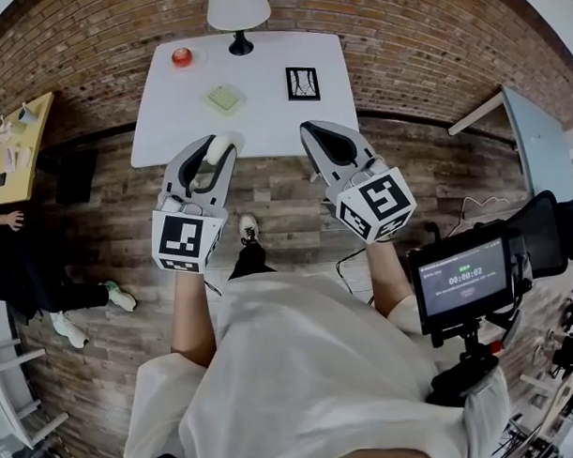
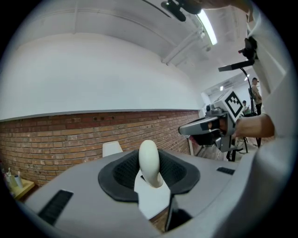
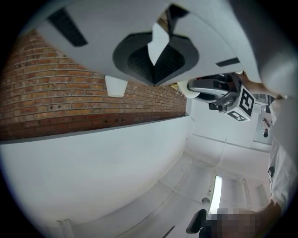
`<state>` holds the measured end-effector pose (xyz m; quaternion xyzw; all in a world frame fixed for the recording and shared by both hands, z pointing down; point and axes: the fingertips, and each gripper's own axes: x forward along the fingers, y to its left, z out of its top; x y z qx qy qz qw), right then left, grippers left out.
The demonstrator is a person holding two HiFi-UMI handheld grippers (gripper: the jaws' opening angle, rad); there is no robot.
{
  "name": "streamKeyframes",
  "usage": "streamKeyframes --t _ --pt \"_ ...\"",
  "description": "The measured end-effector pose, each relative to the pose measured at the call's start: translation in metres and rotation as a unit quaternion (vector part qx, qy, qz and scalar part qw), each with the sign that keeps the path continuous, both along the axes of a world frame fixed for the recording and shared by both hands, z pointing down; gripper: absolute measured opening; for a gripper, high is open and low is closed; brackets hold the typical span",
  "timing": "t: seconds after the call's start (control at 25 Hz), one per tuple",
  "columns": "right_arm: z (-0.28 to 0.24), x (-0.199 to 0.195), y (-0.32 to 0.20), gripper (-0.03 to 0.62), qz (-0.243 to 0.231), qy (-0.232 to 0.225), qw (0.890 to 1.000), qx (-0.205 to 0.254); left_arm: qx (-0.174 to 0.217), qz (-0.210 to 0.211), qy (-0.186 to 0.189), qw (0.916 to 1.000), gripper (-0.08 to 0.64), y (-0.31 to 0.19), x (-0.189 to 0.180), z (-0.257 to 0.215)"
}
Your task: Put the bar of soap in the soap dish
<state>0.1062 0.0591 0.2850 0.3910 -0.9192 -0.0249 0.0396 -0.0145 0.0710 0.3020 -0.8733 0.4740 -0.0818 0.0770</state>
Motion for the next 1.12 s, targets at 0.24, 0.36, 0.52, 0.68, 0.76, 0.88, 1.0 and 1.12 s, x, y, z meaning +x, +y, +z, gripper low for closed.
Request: streamKeyframes --t 0.24,0.36,0.52,0.68,0.76,0.88,1.0,1.12 --pt "-0.002 -0.011 -0.046 0.003 0.012 0.002 1.000 0.005 -0.004 0.012 0.004 0.9999 0.126 -0.050 -0.011 0.000" --pt "-0.005 -0.017 -0.069 0.003 0.017 0.001 1.000 0.007 -0.003 0.017 0.005 0.9998 0.126 -0.074 -0.017 -0.002" --pt "-0.008 -0.029 -0.095 0.003 0.014 -0.004 1.000 0.008 -0.006 0.020 0.006 0.9998 0.126 -0.102 -0.028 -0.003" --pt "-0.008 -0.048 -0.118 0.003 0.009 0.003 1.000 0.003 -0.007 0.022 0.005 0.9997 0.126 -0.127 -0.041 -0.004" --pt "-0.007 -0.057 -0.129 0.003 0.007 0.006 1.000 0.001 -0.007 0.022 0.004 0.9997 0.126 -0.139 -0.047 -0.005" --pt "-0.005 -0.066 -0.146 0.003 0.006 0.005 1.000 -0.005 -0.005 0.024 0.003 0.9997 0.126 -0.156 -0.055 -0.008" --pt "-0.006 -0.074 -0.164 0.003 0.009 0.003 1.000 -0.001 -0.003 0.024 0.004 0.9997 0.126 -0.173 -0.063 -0.009" --pt "-0.004 -0.081 -0.181 0.003 0.010 0.002 1.000 0.000 -0.004 0.023 0.003 0.9997 0.126 -0.189 -0.070 -0.007"
